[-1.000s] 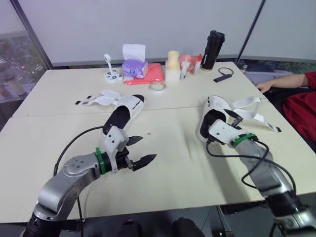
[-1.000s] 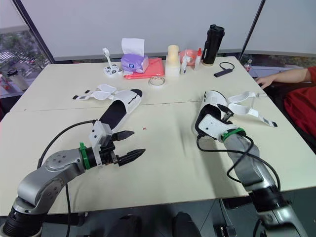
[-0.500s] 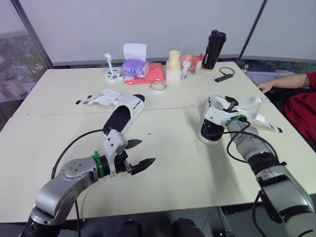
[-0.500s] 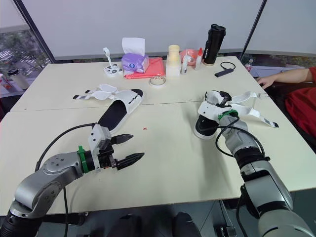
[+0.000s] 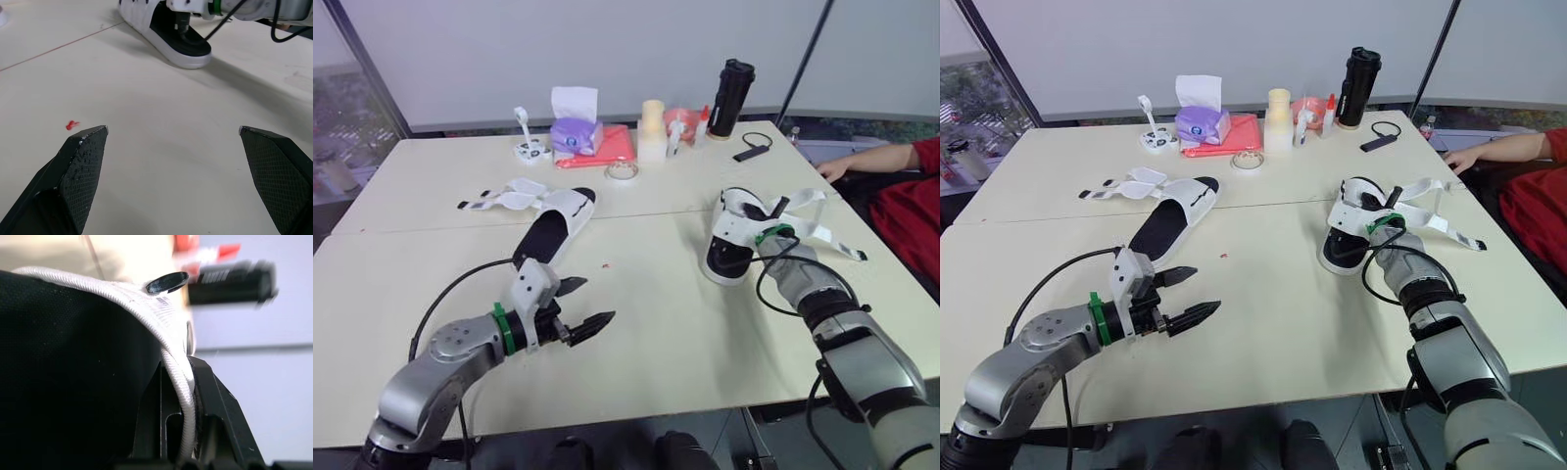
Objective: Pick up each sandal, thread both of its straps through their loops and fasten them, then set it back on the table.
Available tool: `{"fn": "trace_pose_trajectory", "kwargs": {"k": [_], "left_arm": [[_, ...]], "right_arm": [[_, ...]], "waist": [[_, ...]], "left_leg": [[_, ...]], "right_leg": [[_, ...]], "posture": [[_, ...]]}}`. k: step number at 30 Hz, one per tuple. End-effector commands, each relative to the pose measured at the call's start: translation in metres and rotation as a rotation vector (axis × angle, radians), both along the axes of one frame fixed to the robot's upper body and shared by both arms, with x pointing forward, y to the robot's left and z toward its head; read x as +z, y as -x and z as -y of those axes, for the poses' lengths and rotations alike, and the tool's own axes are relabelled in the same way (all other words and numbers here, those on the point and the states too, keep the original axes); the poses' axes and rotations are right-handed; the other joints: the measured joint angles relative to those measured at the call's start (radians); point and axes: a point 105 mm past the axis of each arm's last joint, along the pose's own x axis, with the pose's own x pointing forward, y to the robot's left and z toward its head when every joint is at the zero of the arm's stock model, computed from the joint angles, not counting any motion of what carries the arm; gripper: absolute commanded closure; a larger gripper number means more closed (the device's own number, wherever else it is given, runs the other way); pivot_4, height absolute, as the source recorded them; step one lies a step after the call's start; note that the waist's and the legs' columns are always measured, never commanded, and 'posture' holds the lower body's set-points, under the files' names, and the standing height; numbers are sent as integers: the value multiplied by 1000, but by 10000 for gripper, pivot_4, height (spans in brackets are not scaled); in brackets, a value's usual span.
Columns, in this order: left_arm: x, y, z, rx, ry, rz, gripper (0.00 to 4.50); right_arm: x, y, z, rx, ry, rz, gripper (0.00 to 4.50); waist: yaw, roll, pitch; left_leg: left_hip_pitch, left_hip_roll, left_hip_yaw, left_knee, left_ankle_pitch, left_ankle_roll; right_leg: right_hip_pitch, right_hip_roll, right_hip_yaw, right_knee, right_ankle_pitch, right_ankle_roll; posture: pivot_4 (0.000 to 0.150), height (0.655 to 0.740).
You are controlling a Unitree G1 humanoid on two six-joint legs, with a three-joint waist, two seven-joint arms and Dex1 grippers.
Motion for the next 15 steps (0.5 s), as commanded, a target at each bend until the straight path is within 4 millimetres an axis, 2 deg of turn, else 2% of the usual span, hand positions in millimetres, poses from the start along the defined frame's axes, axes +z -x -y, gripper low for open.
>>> {"fn": "trace_pose_trajectory", "kwargs": {"k": [1,4,11,13,15], "left_arm": [[12,0,-6,-35,-2,32,0],[13,-1,-11,-48,-12,22,0],[13,0,-7,-67,6,6,0],[10,5,-4,-83,12,-14,0],[8,9,-3,-91,16,-30,0]], "right_arm": [[28,20,-48,351,113,113,44425],[30,50,-77,638,221,109,44425],[26,101,-106,1051,364,69,44425],[14,126,-115,1232,412,28,44425],[1,143,-115,1351,450,-30,44425]], "waist": [[-4,0,0],[-10,2,1],[-10,2,2],[-11,2,2],[-11,2,2]], "left_leg": [[0,0,0,-1,0,0],[0,0,1,-2,0,0],[0,0,1,0,0,0],[0,0,1,0,0,0],[0,1,1,-1,0,0]], "right_leg": [[0,0,0,0,0,0],[-2,0,1,0,0,0],[-1,0,1,0,0,0],[-1,0,1,0,0,0],[-1,0,1,0,0,0]], "posture": [[1500,7400],[1500,7400],[1500,7400],[1500,7400],[1500,7400]]}}
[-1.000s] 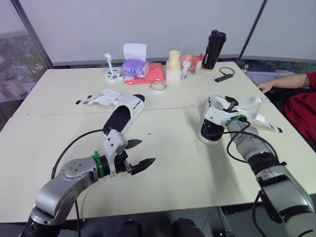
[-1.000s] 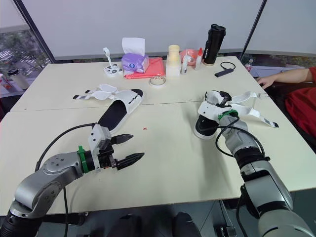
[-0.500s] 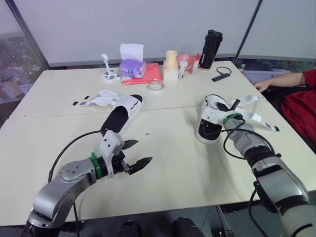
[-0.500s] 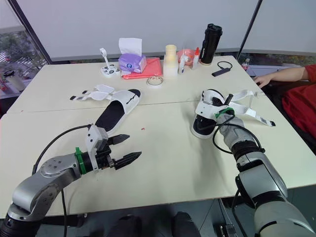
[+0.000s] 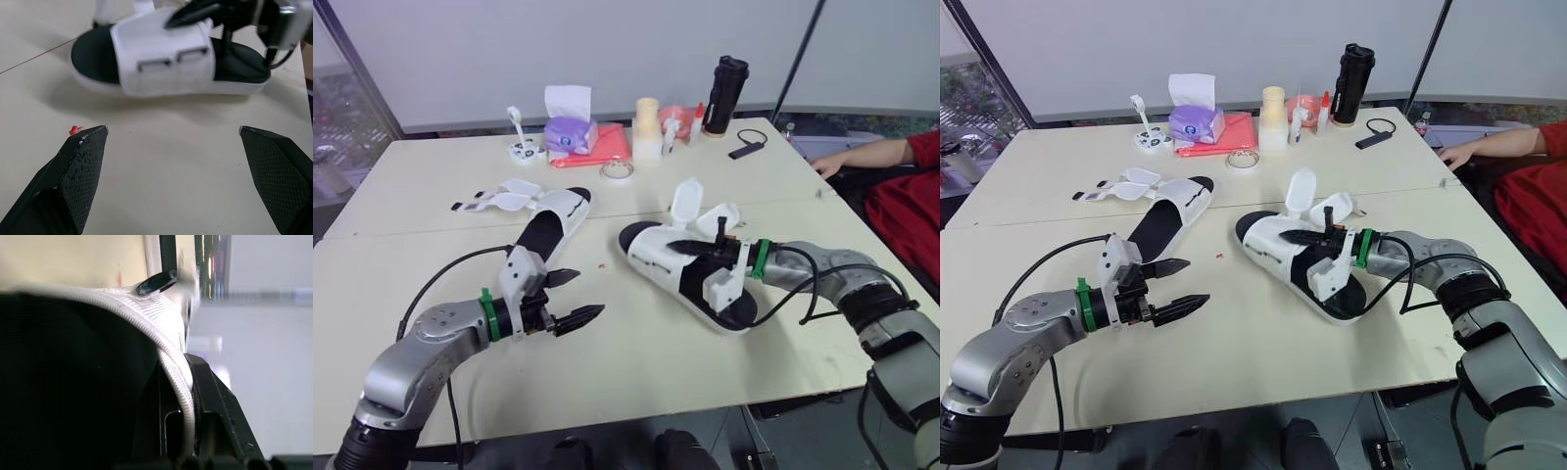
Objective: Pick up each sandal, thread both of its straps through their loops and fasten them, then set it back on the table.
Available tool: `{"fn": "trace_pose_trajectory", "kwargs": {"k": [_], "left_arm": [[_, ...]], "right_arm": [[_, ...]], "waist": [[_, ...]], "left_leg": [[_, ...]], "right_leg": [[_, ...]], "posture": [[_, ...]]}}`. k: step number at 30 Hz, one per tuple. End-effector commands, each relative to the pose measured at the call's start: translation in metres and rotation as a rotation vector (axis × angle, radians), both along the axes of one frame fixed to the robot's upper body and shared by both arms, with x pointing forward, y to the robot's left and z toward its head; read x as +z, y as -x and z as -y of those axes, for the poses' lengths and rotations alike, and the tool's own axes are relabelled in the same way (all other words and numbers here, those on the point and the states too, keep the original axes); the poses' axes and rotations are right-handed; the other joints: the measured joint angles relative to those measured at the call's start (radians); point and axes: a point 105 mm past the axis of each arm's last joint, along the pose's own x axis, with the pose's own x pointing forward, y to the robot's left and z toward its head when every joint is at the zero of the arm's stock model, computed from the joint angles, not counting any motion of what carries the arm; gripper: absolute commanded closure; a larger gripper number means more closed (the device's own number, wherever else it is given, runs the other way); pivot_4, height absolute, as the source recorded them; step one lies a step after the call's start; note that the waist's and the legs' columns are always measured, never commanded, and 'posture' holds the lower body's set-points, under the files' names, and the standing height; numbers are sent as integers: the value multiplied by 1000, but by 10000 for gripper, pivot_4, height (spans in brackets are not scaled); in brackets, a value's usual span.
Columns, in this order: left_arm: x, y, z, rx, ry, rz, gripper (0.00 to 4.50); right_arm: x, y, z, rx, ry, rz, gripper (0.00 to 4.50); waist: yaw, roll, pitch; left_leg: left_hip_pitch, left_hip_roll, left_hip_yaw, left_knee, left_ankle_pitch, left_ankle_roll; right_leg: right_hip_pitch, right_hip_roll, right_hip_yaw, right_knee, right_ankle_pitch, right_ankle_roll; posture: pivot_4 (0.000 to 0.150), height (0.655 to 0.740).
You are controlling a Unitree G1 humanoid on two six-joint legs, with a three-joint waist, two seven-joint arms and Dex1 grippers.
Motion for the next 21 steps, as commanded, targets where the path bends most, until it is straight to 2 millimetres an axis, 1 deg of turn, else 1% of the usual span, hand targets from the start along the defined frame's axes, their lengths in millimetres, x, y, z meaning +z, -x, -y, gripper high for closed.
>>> {"fn": "trace_pose_trajectory", "kwargs": {"k": [1,3,6,10,12,14,21], "left_arm": [[6,9,3,-26,17,6,0],[4,10,1,-14,17,-1,0],[3,10,1,-9,23,-3,0],[4,8,10,1,53,5,0],[3,10,10,-1,49,1,0],[2,10,9,3,44,-2,0],[2,8,7,16,39,3,0]], "right_arm": [[-2,35,-5,240,68,-28,44425],[-6,54,-7,358,86,-53,44425],[-7,65,-11,426,93,-54,44425],[-12,46,-19,381,139,-32,44425],[-2,31,-24,329,125,11,44425],[5,21,-28,301,114,44,44425],[11,5,-33,282,112,94,44425]], "waist": [[0,0,0],[2,0,0],[4,0,0],[7,0,0],[6,0,0],[7,0,0],[11,0,0]], "left_leg": [[0,0,0,0,0,0],[0,0,0,0,0,0],[0,0,0,1,0,0],[3,0,0,2,0,0],[3,0,1,2,1,-1],[3,0,1,2,1,-1],[3,-1,1,2,1,-2]], "right_leg": [[0,0,0,0,0,0],[0,0,0,0,0,0],[0,0,0,1,0,0],[2,0,0,3,0,0],[2,0,1,4,0,0],[0,0,1,6,0,-1],[0,0,2,6,0,-1]], "posture": [[1500,7400],[1500,7400],[1500,7400],[1500,7400],[1500,7400],[1500,7400],[1500,7400]]}}
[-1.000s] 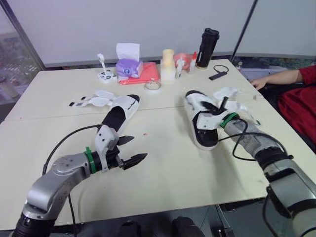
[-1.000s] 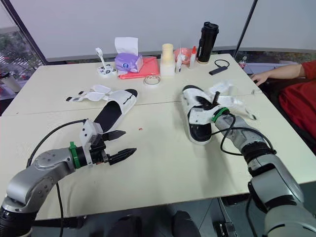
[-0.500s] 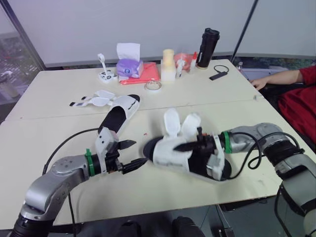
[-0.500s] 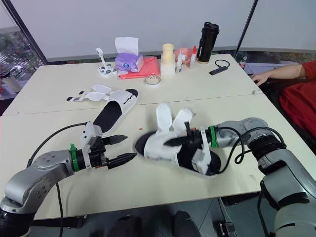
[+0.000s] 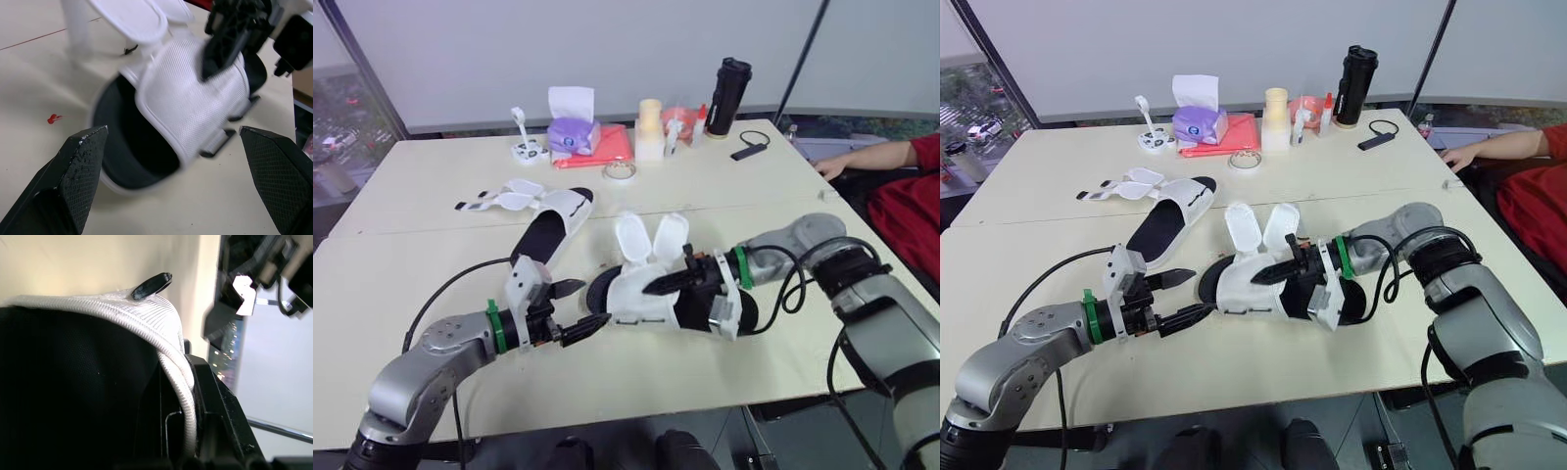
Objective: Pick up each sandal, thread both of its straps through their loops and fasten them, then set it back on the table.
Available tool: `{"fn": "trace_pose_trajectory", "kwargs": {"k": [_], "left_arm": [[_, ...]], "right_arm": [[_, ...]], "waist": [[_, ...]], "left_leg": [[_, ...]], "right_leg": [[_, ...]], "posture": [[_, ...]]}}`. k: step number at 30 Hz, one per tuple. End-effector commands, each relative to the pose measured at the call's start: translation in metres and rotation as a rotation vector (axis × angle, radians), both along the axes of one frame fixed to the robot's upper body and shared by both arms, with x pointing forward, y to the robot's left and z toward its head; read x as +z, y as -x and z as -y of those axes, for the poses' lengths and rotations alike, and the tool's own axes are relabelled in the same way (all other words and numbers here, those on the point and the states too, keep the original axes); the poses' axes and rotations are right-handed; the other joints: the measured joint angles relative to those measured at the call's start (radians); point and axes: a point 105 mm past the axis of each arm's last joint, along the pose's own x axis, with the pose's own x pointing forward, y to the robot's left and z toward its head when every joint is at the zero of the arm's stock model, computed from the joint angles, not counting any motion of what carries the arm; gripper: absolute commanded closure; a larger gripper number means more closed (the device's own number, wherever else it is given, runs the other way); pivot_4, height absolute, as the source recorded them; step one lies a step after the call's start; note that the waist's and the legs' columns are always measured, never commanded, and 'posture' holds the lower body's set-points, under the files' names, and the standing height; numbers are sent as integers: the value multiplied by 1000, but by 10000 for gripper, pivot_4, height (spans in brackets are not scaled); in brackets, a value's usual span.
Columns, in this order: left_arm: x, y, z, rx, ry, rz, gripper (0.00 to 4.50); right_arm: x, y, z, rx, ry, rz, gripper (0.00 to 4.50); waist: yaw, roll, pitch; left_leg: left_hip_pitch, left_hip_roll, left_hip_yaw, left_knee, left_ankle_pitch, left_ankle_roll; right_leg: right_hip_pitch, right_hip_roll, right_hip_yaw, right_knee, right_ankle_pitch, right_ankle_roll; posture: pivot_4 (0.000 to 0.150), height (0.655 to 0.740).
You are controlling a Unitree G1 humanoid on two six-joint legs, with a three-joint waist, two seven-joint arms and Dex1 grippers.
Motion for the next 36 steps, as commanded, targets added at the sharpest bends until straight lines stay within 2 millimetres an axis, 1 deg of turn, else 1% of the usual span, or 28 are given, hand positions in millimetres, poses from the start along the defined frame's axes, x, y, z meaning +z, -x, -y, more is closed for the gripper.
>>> {"fn": "trace_pose_trajectory", "kwargs": {"k": [1,4,8,12,15,18,19,23,24,26,27,30,31,33,34,35,36], "left_arm": [[8,1,0,4,1,36,0],[7,1,0,10,3,33,0],[3,3,3,-4,6,18,0],[2,-1,3,-8,3,20,0],[3,-5,2,-11,0,25,0],[3,-6,2,-22,-10,32,0],[2,-7,2,-25,-13,33,0],[-1,-8,0,-44,-30,30,0],[-2,-8,0,-49,-33,30,0],[-4,-9,-2,-64,-48,29,0],[-5,-10,-3,-72,-51,23,0],[-14,-17,-10,-117,-88,1,0],[-17,-19,-12,-125,-97,-1,0],[-22,-25,-15,-142,-114,-4,0],[-23,-32,-15,-158,-121,1,0],[-25,-37,-15,-171,-126,5,5399],[-26,-41,-14,-181,-137,12,8286]], "right_arm": [[15,-6,-5,3,-68,37,44425],[18,-5,-6,11,-106,19,44425],[-1,8,-7,55,-85,-76,44425],[-17,6,-8,30,-73,-110,44425],[-19,3,-11,23,-79,-101,44425],[-14,-9,-12,-25,-89,-62,34652],[-12,-11,-12,-30,-90,-48,30045],[-4,-8,-6,-3,-83,6,12391],[-3,-8,-5,-1,-80,13,6137],[-1,-9,-1,-8,-73,49,521],[0,-9,3,-26,-65,55,521],[5,-10,27,-111,-60,69,521],[6,-9,32,-128,-60,71,521],[10,-10,43,-193,-79,63,521],[11,-9,54,-254,-102,59,521],[12,-8,62,-299,-116,54,0],[14,-9,67,-344,-138,47,0]], "waist": [[0,0,0],[-1,0,0],[-3,0,0],[-3,0,0],[-3,0,0],[-5,0,0],[-6,0,0],[-4,0,0],[-3,0,0],[-1,0,0],[-1,0,0],[3,0,0],[3,0,0],[0,0,0],[-1,0,0],[1,0,0],[-1,0,0]], "left_leg": [[0,0,0,0,0,0],[0,0,0,0,0,0],[0,0,0,0,0,0],[0,0,0,0,0,0],[0,0,0,0,0,0],[0,0,0,0,0,0],[0,0,0,0,0,0],[0,0,0,0,0,0],[0,0,0,0,0,0],[0,0,0,0,0,0],[0,-1,0,0,0,0],[0,-1,-1,0,0,0],[0,-1,-1,0,0,0],[0,-2,0,0,0,0],[0,-2,0,0,0,0],[0,-2,0,0,0,0],[0,-2,-1,0,0,0]], "right_leg": [[0,0,0,0,0,0],[0,0,0,0,0,0],[0,0,0,0,0,0],[0,0,0,0,0,0],[0,0,0,1,0,0],[-1,1,0,1,0,0],[-1,1,0,1,0,0],[-1,0,0,2,0,0],[-1,0,0,2,0,0],[-1,0,0,2,0,0],[-1,0,0,2,0,0],[-1,0,0,2,0,0],[0,0,0,1,0,0],[0,0,0,1,0,0],[0,0,0,1,0,0],[0,0,0,1,0,0],[0,0,0,1,0,0]], "posture": [[1500,7400],[1500,7400],[1500,7400],[1500,7400],[1500,7400],[1500,7400],[1500,7400],[1500,7400],[1500,7400],[1500,7400],[1500,7400],[1500,7400],[1500,7400],[1500,7400],[1500,7400],[1500,7400],[1500,7400]]}}
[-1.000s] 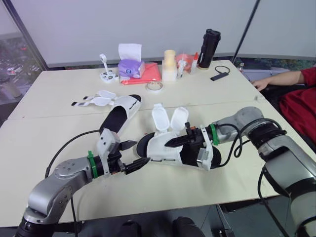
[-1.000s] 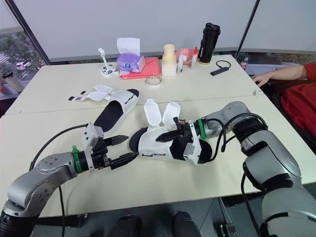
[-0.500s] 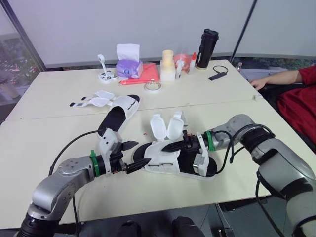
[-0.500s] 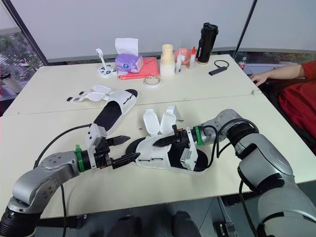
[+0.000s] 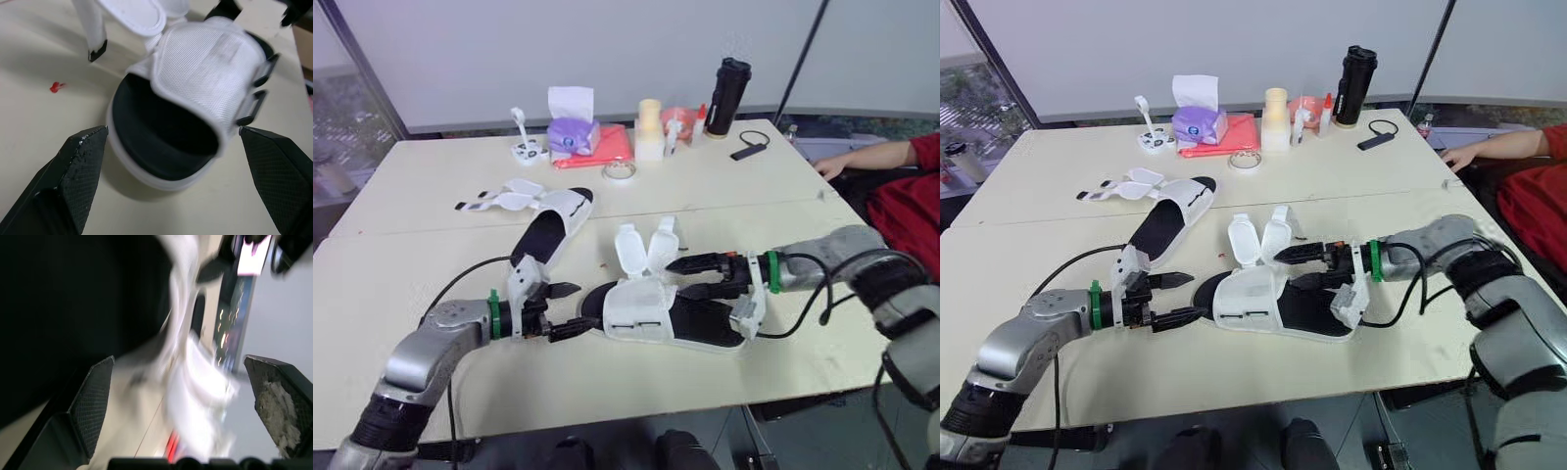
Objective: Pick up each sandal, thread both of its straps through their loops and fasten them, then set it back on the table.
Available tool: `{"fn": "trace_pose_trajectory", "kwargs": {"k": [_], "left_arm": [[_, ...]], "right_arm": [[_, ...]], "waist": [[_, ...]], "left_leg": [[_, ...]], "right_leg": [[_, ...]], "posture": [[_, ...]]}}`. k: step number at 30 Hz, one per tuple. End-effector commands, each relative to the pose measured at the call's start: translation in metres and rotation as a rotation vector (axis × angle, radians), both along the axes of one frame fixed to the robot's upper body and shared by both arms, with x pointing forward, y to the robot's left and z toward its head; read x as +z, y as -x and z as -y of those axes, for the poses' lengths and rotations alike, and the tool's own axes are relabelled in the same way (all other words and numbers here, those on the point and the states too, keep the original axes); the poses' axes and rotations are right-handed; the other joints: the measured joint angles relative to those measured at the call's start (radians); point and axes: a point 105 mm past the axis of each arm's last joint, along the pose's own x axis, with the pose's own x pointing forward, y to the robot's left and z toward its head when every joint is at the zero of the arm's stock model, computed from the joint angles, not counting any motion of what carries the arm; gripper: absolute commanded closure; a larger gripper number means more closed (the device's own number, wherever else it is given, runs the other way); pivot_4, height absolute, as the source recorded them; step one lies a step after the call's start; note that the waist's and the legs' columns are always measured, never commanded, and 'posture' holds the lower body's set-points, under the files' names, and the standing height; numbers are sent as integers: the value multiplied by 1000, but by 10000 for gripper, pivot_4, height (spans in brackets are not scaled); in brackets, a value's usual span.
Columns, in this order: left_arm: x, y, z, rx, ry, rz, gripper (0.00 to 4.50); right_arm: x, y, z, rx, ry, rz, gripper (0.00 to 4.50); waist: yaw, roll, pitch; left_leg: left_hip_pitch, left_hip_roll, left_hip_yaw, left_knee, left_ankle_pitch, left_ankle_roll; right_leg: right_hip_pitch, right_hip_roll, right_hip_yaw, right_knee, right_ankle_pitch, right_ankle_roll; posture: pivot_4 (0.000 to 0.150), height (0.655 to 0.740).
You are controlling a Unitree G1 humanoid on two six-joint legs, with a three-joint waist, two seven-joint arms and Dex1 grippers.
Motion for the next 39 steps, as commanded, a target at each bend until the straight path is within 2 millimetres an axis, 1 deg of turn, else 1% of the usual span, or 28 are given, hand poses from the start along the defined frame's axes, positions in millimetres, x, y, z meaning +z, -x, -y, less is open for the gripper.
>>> {"fn": "trace_pose_trajectory", "kwargs": {"k": [1,2,3,5,7,8,9,11,13,15,18,22,25,26,29,30,31,35,36,39], "left_arm": [[0,-11,1,-48,-30,50,13464],[-3,-11,5,-78,-42,49,17549],[-6,-9,11,-119,-47,42,23411],[-10,-5,20,-188,-54,28,32056],[-12,-1,27,-239,-61,14,42934],[-15,3,31,-275,-69,4,44114],[-18,7,35,-308,-76,-9,44114],[-21,10,39,-343,-84,-21,44114],[-21,5,43,-322,-76,-1,44114],[-21,2,45,-309,-69,10,44114],[-20,0,44,-291,-66,18,44114],[-23,-3,41,-263,-80,31,44114],[-24,-2,40,-254,-87,39,44114],[-24,-2,40,-250,-88,42,44114],[-24,-2,40,-241,-88,47,45000],[-24,-1,40,-239,-89,49,45000],[-25,0,38,-232,-90,50,45000],[-26,2,36,-217,-94,51,45000],[-26,3,36,-216,-93,51,45000],[-26,3,37,-212,-94,55,45000]], "right_arm": [[22,-2,7,-101,-103,31,0],[24,-6,10,-153,-134,27,0],[28,-13,14,-231,-192,15,0],[32,-22,22,-350,-279,-20,0],[34,-29,25,-431,-341,-70,0],[34,-35,27,-495,-396,-124,0],[32,-41,28,-555,-451,-195,0],[28,-45,28,-618,-506,-288,0],[21,-53,22,-677,-597,-408,0],[19,-60,18,-715,-670,-489,0],[17,-66,7,-716,-740,-608,0],[9,-78,2,-754,-764,-686,0],[7,-85,-2,-762,-774,-690,0],[7,-89,-3,-772,-799,-716,0],[1,-100,-1,-826,-798,-709,8495],[1,-101,0,-826,-793,-698,14041],[3,-101,0,-818,-806,-694,18188],[9,-105,-3,-801,-813,-663,39533],[11,-106,-4,-796,-817,-659,43963],[17,-105,-5,-764,-822,-622,43963]], "waist": [[-2,0,0],[-5,0,0],[-9,0,0],[-16,0,0],[-21,0,0],[-23,0,0],[-24,0,0],[-24,0,0],[-22,0,0],[-17,0,0],[-6,0,0],[-1,0,0],[0,0,0],[-1,0,0],[-2,0,0],[-2,0,0],[-2,0,0],[-3,0,0],[-4,0,0],[-4,0,0]], "left_leg": [[0,0,0,0,0,0],[0,0,1,0,0,0],[0,0,1,0,0,0],[0,1,2,0,0,0],[0,1,1,0,0,0],[0,1,1,0,0,0],[0,1,1,0,0,0],[1,2,1,0,0,0],[1,2,0,1,0,0],[1,2,0,2,0,0],[0,1,0,3,0,0],[0,1,0,3,0,0],[0,1,0,3,0,0],[0,1,0,3,0,0],[1,1,0,3,0,0],[1,1,0,3,0,0],[1,1,0,3,0,0],[1,1,1,3,0,0],[1,1,0,3,0,0],[1,1,0,3,0,0]], "right_leg": [[0,0,0,0,0,0],[0,0,0,0,0,0],[0,0,1,0,0,0],[0,0,1,0,0,0],[0,0,1,1,0,0],[0,0,1,1,0,0],[0,1,1,1,0,0],[1,1,1,1,0,0],[1,1,1,1,0,0],[1,1,1,2,0,0],[1,0,0,2,0,0],[1,0,0,2,0,0],[1,0,0,2,0,1],[1,0,0,2,0,0],[1,0,0,3,0,0],[1,0,0,3,0,0],[1,0,0,3,0,0],[0,0,0,3,0,0],[0,1,0,3,0,0],[0,1,0,3,0,0]], "posture": [[1500,7400],[1500,7400],[1500,7400],[1500,7400],[1500,7400],[1500,7400],[1500,7400],[1500,7400],[1500,7400],[1500,7400],[1500,7400],[1500,7400],[1500,7400],[1500,7400],[1500,7400],[1500,7400],[1500,7400],[1500,7400],[1500,7400],[1500,7400]]}}
